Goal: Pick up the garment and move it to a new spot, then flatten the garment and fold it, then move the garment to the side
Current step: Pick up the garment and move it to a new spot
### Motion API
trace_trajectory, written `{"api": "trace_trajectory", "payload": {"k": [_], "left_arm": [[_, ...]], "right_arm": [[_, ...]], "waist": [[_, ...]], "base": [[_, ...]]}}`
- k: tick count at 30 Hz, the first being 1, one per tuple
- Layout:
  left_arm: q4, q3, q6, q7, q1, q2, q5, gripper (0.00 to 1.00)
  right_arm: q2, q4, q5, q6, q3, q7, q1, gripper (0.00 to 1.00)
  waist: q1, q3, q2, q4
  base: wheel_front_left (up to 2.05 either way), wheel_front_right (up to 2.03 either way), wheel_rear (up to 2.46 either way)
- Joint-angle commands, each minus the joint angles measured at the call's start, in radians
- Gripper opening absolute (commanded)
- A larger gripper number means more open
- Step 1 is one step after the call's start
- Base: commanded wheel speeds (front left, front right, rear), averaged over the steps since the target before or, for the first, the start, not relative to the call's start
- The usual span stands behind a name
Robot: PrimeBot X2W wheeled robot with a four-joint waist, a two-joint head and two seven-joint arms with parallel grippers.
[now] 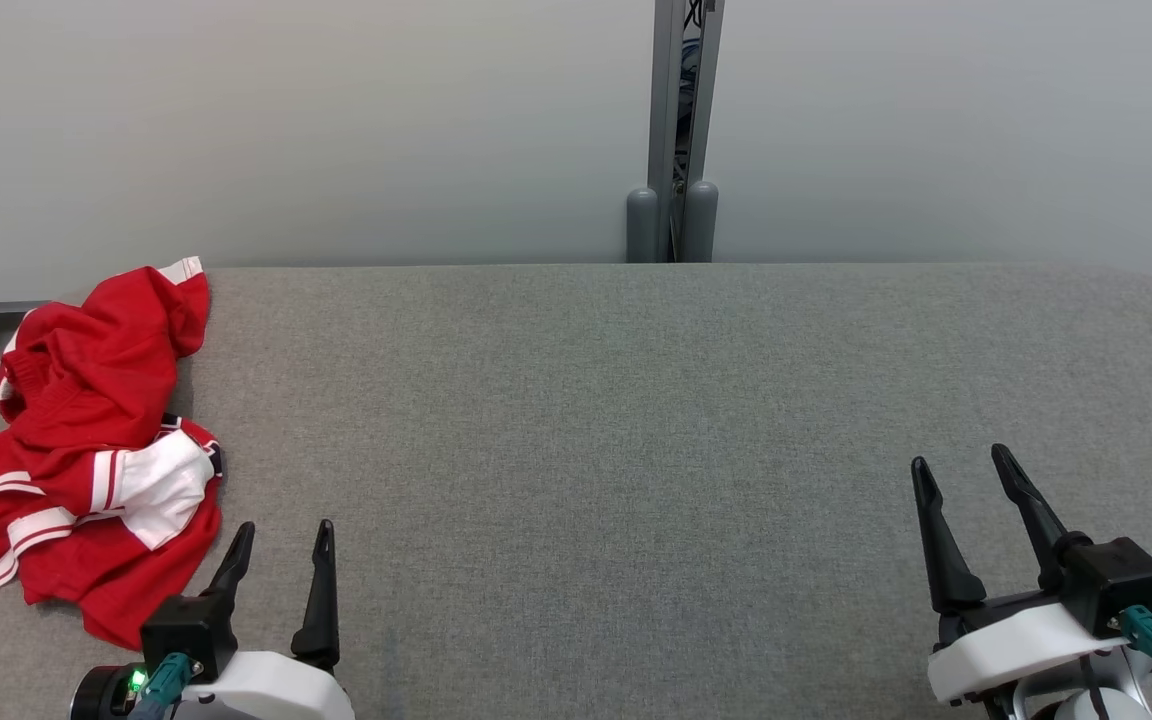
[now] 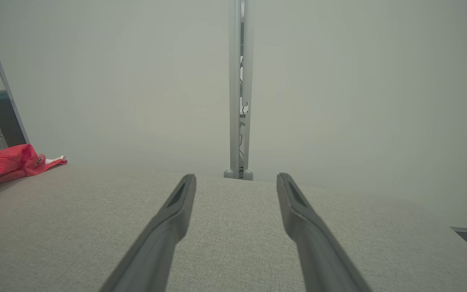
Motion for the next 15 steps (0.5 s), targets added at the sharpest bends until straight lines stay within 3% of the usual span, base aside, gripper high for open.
{"api": "trace_trajectory", "payload": {"k": [1,15], "left_arm": [[-0.004,0.000,0.003,-0.001,0.006,0.007,-0.005,1.00],[-0.005,-0.013,0.013,0.007,-0.006,0.014,-0.011,1.00]], "right_arm": [[-0.007,0.002,0.005,0.002,-0.002,-0.006,0.002,1.00],[-0.007,0.005,0.008,0.002,-0.008,-0.006,0.000,1.00]], "waist": [[0.0000,0.000,0.0000,0.000],[0.0000,0.005,0.0000,0.010]], "base": [[0.00,0.00,0.00],[0.00,0.00,0.00]]}}
